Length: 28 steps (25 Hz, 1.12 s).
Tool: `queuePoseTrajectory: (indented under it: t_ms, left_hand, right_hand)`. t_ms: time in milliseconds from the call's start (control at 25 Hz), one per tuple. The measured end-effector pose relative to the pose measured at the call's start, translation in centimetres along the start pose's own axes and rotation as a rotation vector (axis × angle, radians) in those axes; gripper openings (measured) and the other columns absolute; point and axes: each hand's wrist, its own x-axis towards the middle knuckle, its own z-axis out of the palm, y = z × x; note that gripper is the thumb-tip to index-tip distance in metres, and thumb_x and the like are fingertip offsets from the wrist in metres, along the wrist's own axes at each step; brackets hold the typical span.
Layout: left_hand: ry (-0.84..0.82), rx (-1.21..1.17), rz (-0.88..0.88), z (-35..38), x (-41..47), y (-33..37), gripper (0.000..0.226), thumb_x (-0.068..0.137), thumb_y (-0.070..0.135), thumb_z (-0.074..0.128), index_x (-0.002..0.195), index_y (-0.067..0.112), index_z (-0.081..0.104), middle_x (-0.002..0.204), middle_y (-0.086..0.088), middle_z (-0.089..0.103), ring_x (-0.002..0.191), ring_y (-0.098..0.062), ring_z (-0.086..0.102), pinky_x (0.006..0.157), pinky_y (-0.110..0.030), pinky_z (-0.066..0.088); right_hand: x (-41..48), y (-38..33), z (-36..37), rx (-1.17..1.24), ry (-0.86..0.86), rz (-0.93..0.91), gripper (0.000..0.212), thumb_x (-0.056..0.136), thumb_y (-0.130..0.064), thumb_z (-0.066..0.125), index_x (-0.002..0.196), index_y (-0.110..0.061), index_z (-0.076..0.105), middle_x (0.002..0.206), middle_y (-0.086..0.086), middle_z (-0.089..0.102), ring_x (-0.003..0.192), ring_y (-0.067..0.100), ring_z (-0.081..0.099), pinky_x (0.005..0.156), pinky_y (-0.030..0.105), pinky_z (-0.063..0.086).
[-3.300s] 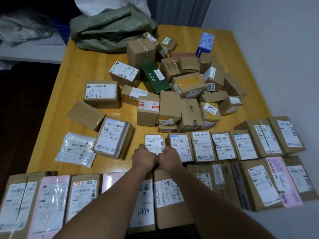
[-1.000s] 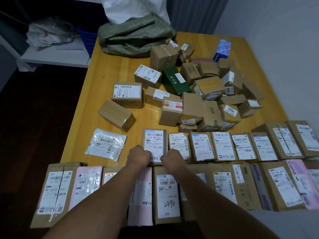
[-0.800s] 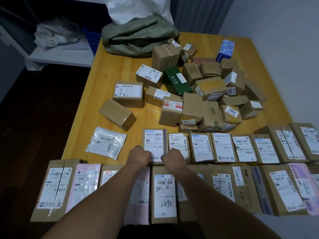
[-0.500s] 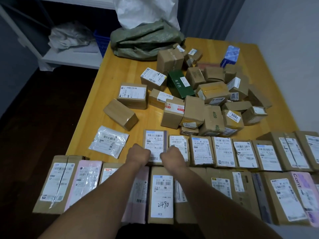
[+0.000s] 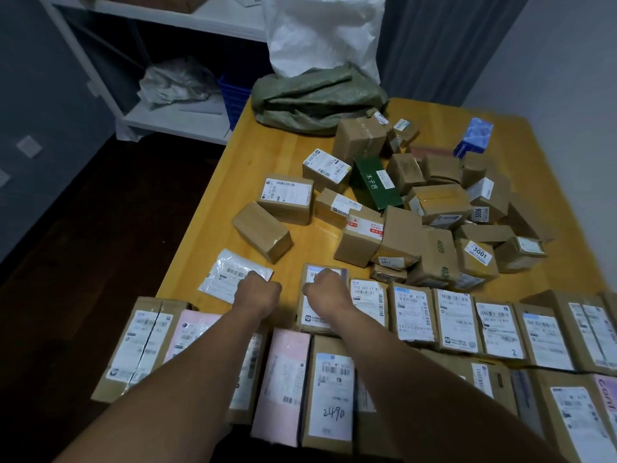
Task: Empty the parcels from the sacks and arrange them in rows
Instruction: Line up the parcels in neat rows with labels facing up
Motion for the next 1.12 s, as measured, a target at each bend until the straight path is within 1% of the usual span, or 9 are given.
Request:
queuePoseTrajectory:
  t_ms: [120, 240, 400, 520, 640, 800, 960, 1040, 1120]
  left_hand:
    - [-0.021, 0.036, 0.017, -1.6, 2.5, -0.9, 0.026, 0.079, 0.018, 0.056, 0.099, 0.0, 0.06, 0.107, -0.022, 0.065, 0.097, -0.039, 0.062, 0.067, -0.033, 0.042]
    - [-0.088, 0.126, 0.029, -2.8, 6.2, -2.4, 0.017, 0.077, 0.019, 0.053, 0.084, 0.006, 0.061, 0.105, -0.022, 0.068, 0.097, -0.039, 0.063, 0.077, -0.039, 0.049]
    - [-0.232, 0.401, 0.111, -3.4, 10.0, -4.4, 0.029, 0.094, 0.022, 0.052, 0.116, 0.009, 0.064, 0.124, -0.01, 0.064, 0.119, -0.032, 0.057, 0.1, -0.04, 0.046]
    - [-0.274, 0.465, 0.164, -3.3, 12.5, -5.4, 0.028, 0.095, 0.025, 0.05, 0.114, 0.01, 0.066, 0.118, -0.012, 0.063, 0.118, -0.033, 0.058, 0.097, -0.035, 0.045]
    - [-0.233, 0.566, 0.247, -3.9, 14.7, -5.8, 0.033, 0.091, 0.031, 0.05, 0.113, 0.012, 0.067, 0.115, -0.012, 0.065, 0.112, -0.03, 0.061, 0.095, -0.035, 0.048]
    - [-0.219, 0.653, 0.248, -4.6, 17.3, -4.8, 0.052, 0.089, 0.039, 0.053, 0.136, 0.02, 0.051, 0.136, -0.012, 0.048, 0.128, -0.033, 0.045, 0.104, -0.041, 0.041]
    - [-0.14, 0.546, 0.176, -5.1, 19.0, -2.6, 0.049, 0.088, 0.029, 0.055, 0.136, 0.018, 0.048, 0.134, -0.008, 0.043, 0.13, -0.032, 0.04, 0.102, -0.046, 0.042]
    - [-0.159, 0.534, 0.28, -4.9, 20.4, -1.6, 0.043, 0.087, 0.018, 0.054, 0.129, 0.009, 0.054, 0.131, -0.013, 0.048, 0.128, -0.037, 0.044, 0.102, -0.045, 0.043]
    - [-0.17, 0.406, 0.443, -5.0, 21.3, -0.6, 0.04, 0.088, 0.017, 0.052, 0.127, 0.007, 0.056, 0.127, -0.013, 0.055, 0.122, -0.035, 0.051, 0.101, -0.045, 0.044]
  right_hand:
    - [1.3, -2.1, 2.1, -0.008, 0.03, -0.01, 0.029, 0.088, -0.023, 0.061, 0.113, -0.012, 0.052, 0.11, 0.01, 0.058, 0.098, 0.03, 0.059, 0.07, 0.033, 0.047]
    - [2.9, -4.7, 5.0, -0.036, 0.084, 0.005, 0.046, 0.088, -0.023, 0.066, 0.127, -0.008, 0.046, 0.125, 0.015, 0.05, 0.112, 0.035, 0.054, 0.086, 0.039, 0.048]
    - [6.4, -7.9, 8.8, -0.171, 0.25, -0.061, 0.071, 0.08, -0.023, 0.072, 0.14, -0.009, 0.037, 0.136, 0.015, 0.041, 0.124, 0.038, 0.045, 0.103, 0.049, 0.044]
    - [9.1, -9.3, 10.6, -0.3, 0.324, -0.132, 0.087, 0.077, -0.023, 0.076, 0.148, -0.009, 0.027, 0.151, 0.016, 0.028, 0.136, 0.036, 0.031, 0.108, 0.05, 0.041]
    - [11.1, -9.4, 11.8, -0.507, 0.376, -0.203, 0.093, 0.076, -0.024, 0.08, 0.149, -0.008, 0.025, 0.152, 0.018, 0.031, 0.141, 0.036, 0.029, 0.108, 0.051, 0.043]
    - [12.5, -9.6, 11.2, -0.58, 0.408, -0.213, 0.091, 0.078, -0.024, 0.079, 0.15, -0.007, 0.026, 0.141, 0.017, 0.039, 0.131, 0.033, 0.036, 0.103, 0.042, 0.046]
    - [11.9, -10.7, 9.6, -0.489, 0.434, -0.326, 0.101, 0.074, -0.052, 0.075, 0.15, -0.004, 0.03, 0.134, 0.017, 0.037, 0.123, 0.033, 0.033, 0.101, 0.04, 0.039]
    - [11.2, -10.8, 9.1, -0.472, 0.497, -0.388, 0.102, 0.071, -0.064, 0.061, 0.147, -0.001, 0.035, 0.131, 0.018, 0.04, 0.121, 0.034, 0.034, 0.098, 0.04, 0.039]
    - [10.8, -10.5, 8.5, -0.499, 0.547, -0.455, 0.092, 0.071, -0.056, 0.066, 0.142, -0.003, 0.042, 0.127, 0.018, 0.044, 0.117, 0.033, 0.038, 0.092, 0.04, 0.043]
